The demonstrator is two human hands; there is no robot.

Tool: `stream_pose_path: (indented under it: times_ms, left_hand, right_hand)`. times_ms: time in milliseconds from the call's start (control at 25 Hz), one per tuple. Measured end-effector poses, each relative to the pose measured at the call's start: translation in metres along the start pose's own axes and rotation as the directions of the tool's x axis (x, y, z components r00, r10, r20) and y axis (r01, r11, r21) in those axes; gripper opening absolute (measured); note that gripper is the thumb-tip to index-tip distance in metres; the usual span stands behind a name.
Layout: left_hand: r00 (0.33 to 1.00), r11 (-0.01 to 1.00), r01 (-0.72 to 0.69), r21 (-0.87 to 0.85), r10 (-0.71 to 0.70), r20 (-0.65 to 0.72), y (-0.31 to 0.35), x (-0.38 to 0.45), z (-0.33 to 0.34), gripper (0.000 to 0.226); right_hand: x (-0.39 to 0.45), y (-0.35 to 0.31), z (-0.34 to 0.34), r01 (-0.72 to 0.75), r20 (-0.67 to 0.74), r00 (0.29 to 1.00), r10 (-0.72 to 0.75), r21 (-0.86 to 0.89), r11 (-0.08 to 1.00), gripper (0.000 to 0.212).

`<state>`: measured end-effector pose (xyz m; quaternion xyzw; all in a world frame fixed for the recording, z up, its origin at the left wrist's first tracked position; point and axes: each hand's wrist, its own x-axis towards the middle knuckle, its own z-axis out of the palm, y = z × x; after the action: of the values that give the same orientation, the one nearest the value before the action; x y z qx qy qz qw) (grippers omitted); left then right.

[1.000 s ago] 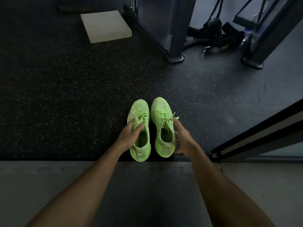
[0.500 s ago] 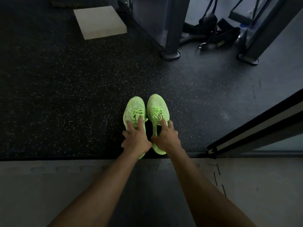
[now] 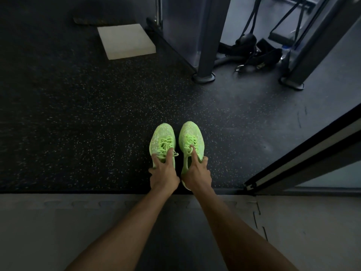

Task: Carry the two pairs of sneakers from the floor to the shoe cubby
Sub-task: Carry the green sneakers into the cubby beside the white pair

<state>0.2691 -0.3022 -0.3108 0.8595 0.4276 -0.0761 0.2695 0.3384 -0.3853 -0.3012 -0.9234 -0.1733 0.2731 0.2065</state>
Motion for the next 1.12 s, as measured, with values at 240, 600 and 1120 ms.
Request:
stream_pose_path:
  times_ms: [240, 600, 1120]
  left_hand:
    - [0.998, 0.996, 0.06, 0.06, -0.062, 0.033, 0.007, 0.007, -0.005, 0.095]
    - [0.991, 0.998, 0.005, 0.06, 0.003, -0.131, 0.019, 0.007, -0.034, 0.085]
    - [0.948, 0.997, -0.06, 0.054, 0.073, -0.309, 0.191, -0.173, -0.453, 0.087]
  right_hand:
    - [0.005, -0.012, -0.005, -0.037, 0.026, 0.999, 0.041, -0.127, 0.991, 0.099]
    - [-0.007, -0.037, -0.022, 0.026, -0.084, 0.996, -0.028, -0.033, 0.999, 0.09]
    - [-0.23, -0.281, -0.376, 0.156, -0.211, 0.965, -0.159, -0.029, 0.987, 0.102]
